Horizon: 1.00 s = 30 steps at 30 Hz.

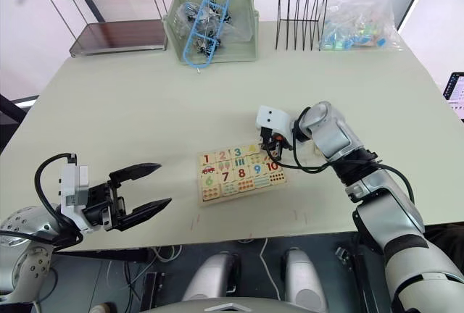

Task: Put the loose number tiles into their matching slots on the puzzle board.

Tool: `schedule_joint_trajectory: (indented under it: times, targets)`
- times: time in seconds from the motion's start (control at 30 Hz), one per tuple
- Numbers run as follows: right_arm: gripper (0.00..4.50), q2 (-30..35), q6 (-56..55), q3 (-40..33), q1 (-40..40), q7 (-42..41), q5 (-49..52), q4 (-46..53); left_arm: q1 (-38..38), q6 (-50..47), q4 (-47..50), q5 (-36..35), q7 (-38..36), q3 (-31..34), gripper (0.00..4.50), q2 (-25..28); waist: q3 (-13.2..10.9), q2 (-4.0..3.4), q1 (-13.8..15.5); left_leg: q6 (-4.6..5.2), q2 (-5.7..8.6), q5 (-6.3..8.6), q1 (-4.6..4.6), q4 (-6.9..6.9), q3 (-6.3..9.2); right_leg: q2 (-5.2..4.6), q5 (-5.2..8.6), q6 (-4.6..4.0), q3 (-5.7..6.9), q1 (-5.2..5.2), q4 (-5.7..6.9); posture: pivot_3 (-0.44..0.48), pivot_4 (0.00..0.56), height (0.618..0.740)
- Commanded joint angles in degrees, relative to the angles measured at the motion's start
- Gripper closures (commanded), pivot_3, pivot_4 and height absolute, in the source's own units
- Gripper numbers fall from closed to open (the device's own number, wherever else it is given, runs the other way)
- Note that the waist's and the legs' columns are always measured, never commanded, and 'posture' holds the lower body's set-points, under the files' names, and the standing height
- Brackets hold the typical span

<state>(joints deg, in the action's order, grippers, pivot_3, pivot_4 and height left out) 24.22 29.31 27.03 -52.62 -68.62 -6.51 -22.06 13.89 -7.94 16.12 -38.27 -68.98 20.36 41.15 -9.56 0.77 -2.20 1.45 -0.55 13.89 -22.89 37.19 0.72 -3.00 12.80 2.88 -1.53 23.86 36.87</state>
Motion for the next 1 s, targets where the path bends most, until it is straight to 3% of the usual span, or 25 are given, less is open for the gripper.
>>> schedule_joint_trajectory:
  times: [0.03, 0.4, 0.67, 1.0]
  targets:
    - [4.46, 1.4, 0.9, -0.8, 0.0, -0.7, 0.3, 2.9, 0.1, 0.5, 0.6, -0.3, -0.1, 1.2, 0.0, 0.2, 0.0, 0.0, 0.0, 0.0, 0.0, 0.0, 0.0, 0.0, 0.0, 0.0, 0.0, -0.01, 0.0, 0.0, 0.0, 0.0, 0.15, 0.74]
    - [4.46, 4.4, 4.0, -7.6, 3.8, 2.6, 4.7, 10.0, 1.1, 0.7, -0.4, 0.0, 1.7, 2.7, 0.0, -0.7, 0.0, 0.0, 0.0, 0.0, 0.0, 0.0, -0.01, -0.01, 0.0, 0.0, 0.0, 0.0, -0.01, 0.01, 0.0, 0.0, 0.15, 0.74]
    - [4.46, 6.1, 4.6, -17.5, 12.0, 7.5, 11.6, 19.5, 2.6, 1.6, -1.5, 0.8, 4.2, 4.4, 0.0, -2.6, 0.0, 0.02, 0.1, 0.01, -0.01, 0.0, -0.01, 0.0, -0.01, -0.01, 0.01, 0.0, -0.02, -0.01, -0.03, 0.0, 0.15, 0.74]
    - [4.46, 8.1, 3.7, -32.9, 28.1, 13.1, 22.5, 32.4, 4.0, 5.1, -6.2, 3.7, 7.7, 6.6, 0.0, -5.2, 0.0, 0.05, 0.4, 0.01, -0.01, 0.0, -0.01, 0.03, -0.08, 0.0, 0.11, -0.14, -0.03, -0.05, -0.05, 0.0, 0.15, 0.74]
